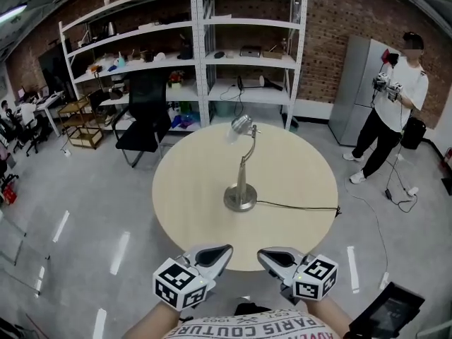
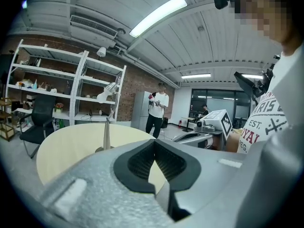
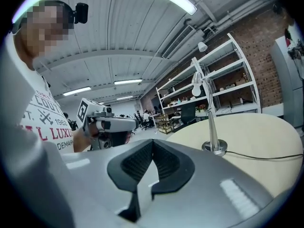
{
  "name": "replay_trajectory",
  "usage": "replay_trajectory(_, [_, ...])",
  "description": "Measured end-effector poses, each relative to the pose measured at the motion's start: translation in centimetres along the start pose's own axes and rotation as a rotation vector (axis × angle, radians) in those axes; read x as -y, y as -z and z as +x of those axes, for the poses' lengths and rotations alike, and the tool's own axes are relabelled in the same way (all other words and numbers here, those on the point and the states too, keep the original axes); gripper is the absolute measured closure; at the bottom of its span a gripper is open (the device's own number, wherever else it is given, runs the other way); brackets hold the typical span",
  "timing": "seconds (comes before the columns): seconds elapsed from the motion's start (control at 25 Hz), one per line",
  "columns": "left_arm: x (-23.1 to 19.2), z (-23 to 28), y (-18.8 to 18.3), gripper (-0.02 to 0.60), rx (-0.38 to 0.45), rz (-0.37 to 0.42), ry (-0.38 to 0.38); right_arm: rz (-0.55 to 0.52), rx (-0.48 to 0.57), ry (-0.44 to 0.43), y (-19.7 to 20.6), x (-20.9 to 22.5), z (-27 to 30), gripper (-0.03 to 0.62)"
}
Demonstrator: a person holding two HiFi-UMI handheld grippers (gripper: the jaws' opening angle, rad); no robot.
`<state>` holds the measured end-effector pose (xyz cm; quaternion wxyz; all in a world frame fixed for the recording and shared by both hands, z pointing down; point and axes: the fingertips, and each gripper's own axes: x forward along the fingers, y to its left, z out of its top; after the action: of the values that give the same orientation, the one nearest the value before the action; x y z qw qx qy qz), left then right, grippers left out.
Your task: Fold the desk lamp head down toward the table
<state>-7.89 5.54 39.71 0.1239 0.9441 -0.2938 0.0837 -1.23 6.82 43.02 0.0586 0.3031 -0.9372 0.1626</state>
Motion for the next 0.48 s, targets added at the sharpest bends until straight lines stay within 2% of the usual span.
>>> replay_trajectory(0.28, [-5.0,4.3,-0.1,0.578,-0.055,-0.028,-0.025,0.009,0.003,0.023,-0.9,7.5,3.4,0.591])
replay_trajectory(0.48, [-8.3,7.9,-0.6,0.578,-0.071,-0.052,-0.043,0.035,-0.007,0.006,-0.9,11.6,5.2,0.591])
